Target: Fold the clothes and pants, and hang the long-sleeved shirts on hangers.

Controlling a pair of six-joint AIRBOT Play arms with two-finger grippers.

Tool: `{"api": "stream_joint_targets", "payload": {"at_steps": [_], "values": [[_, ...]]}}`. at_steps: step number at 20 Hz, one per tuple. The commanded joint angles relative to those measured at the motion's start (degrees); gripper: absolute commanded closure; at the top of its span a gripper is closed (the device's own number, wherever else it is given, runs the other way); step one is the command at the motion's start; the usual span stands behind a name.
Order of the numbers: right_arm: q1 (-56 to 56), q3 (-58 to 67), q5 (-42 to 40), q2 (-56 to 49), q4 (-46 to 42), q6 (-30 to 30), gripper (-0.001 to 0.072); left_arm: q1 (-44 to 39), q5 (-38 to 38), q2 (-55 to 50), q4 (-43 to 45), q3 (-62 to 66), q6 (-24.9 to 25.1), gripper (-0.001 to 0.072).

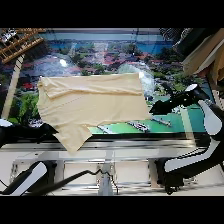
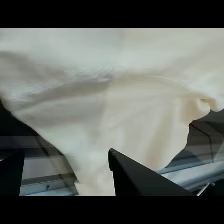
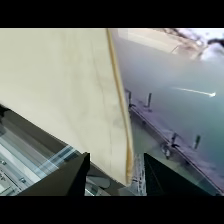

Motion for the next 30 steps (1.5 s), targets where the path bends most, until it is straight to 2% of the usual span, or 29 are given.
{"api": "stream_joint_targets", "payload": {"at_steps": [1, 2, 3, 4, 5, 8, 10, 11, 14, 17, 20, 22, 26, 30], "values": [[0.37, -1.84, 2.12, -0.04, 0.00, -2.05, 0.0357, -0.17, 4.79, 0.20, -2.73, -2.60, 1.40, 0.0264], [0.55, -2.10, 1.95, -0.04, 0.02, -2.03, 0.0421, -0.17, 5.27, 0.20, -2.80, -2.60, 1.38, 0.0339], [0.63, -2.08, 2.03, -0.04, 0.35, -2.01, 0.0505, -0.17, 5.57, 0.20, -3.02, -2.60, 1.46, 0.0460], [0.61, -2.08, 2.47, -0.04, 1.18, -1.95, 0.0584, -0.17, 5.62, 0.20, -4.28, -2.60, 2.64, 0.0613], [0.61, -2.08, 3.52, -0.02, 2.25, -1.95, 0.0681, -0.17, 5.29, 0.20, -6.75, -2.56, 4.33, 0.0698], [0.61, -1.88, 9.49, 1.11, 6.71, -1.84, 0.0691, 0.52, 1.57, 0.22, -16.85, -0.44, 9.33, 0.0699], [0.68, -0.33, 11.06, 3.45, 11.23, -0.81, 0.0692, 1.62, -1.77, 0.20, -18.93, 5.01, 8.96, 0.0701], [0.96, 1.33, 10.69, 4.72, 13.75, 0.87, 0.0693, 1.90, -2.03, 0.17, -18.69, 8.52, 7.17, 0.0701], [4.42, 9.42, 1.75, 5.73, 15.17, 8.31, 0.0695, 2.19, 1.16, -3.32, -20.28, 20.81, 4.26, 0.0702], [10.36, 18.88, -9.51, 2.05, 12.74, 14.40, 0.0695, 1.95, 2.67, -14.25, -29.31, 31.98, 3.87, 0.0702], [14.49, 28.26, -15.23, -5.90, 6.71, 22.16, 0.0695, 0.90, 2.75, -27.19, -35.87, 41.83, 3.82, 0.0702], [14.88, 32.57, -17.62, -10.71, 5.79, 25.94, 0.0695, 0.90, 3.39, -33.83, -41.94, 46.82, 3.39, 0.0701], [14.88, 35.74, -22.21, -15.47, 7.74, 27.10, 0.0695, 0.66, 8.83, -41.99, -44.04, 53.99, 2.73, 0.0702], [15.37, 36.02, -25.05, -17.35, 9.70, 25.90, 0.0690, -0.35, 12.09, -46.49, -47.65, 54.75, 2.82, 0.0699]]}}
